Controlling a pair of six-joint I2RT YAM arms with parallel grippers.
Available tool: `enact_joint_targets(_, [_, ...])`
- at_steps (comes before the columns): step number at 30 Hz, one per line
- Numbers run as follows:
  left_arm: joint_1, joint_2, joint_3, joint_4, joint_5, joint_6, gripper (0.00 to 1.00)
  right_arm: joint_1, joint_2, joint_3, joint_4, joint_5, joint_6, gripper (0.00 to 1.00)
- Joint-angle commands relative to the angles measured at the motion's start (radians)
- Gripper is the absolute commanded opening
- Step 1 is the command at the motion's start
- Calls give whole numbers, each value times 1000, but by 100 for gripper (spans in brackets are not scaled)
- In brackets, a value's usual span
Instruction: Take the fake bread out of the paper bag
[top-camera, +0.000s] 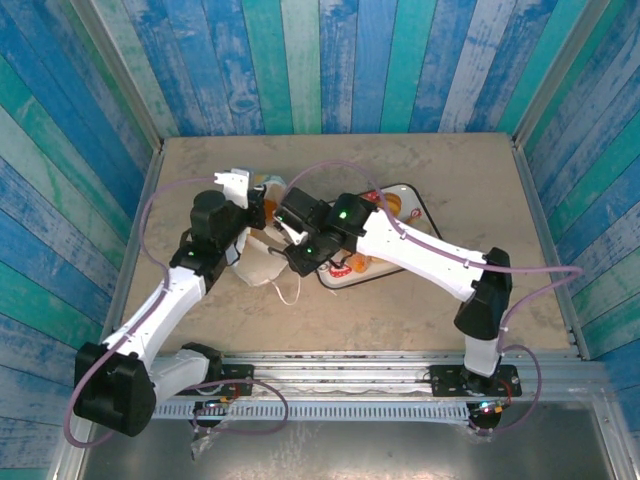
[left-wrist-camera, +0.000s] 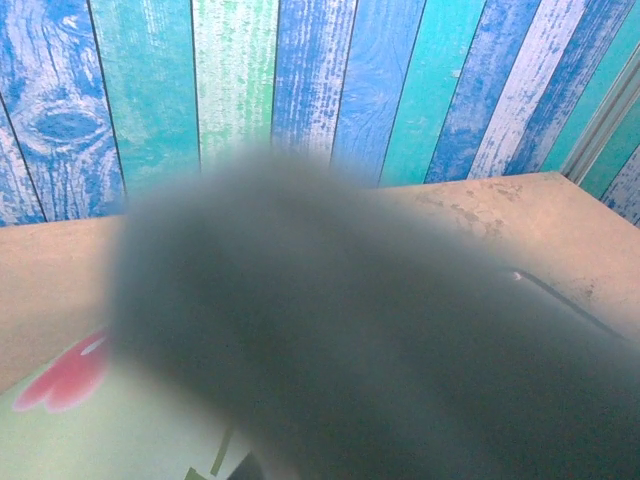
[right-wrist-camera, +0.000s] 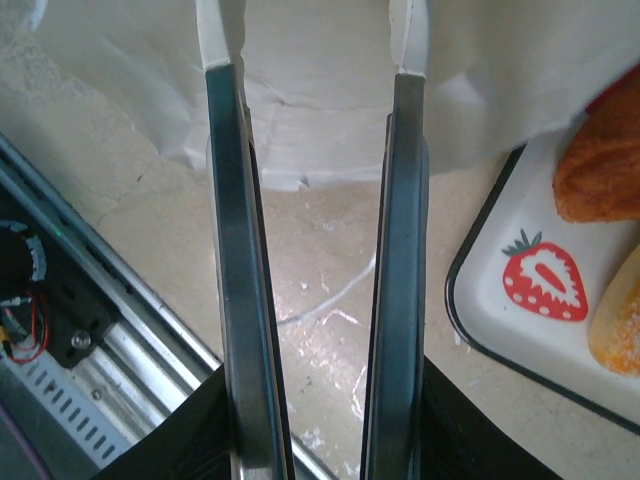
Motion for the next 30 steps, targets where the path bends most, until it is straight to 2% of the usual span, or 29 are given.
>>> enact_joint_targets(1, [3,25,44,28,16,-16,0,4,79,66,15,-8,6,40])
enact_joint_targets(7, [4,26,66,19,21,-4,0,-18,184,159,13,-14,30,40])
enact_joint_targets(17, [4,-8,42,29,-4,13,0,-45,276,186,-23,16,50,41])
enact_joint_targets(25, [3,-9,43,16,-42,16,0,-52,231,97,-10,27,67,41])
enact_joint_targets(30, [3,-14,51,7,-22,31,0,-82,198,36,52,-37,75,41])
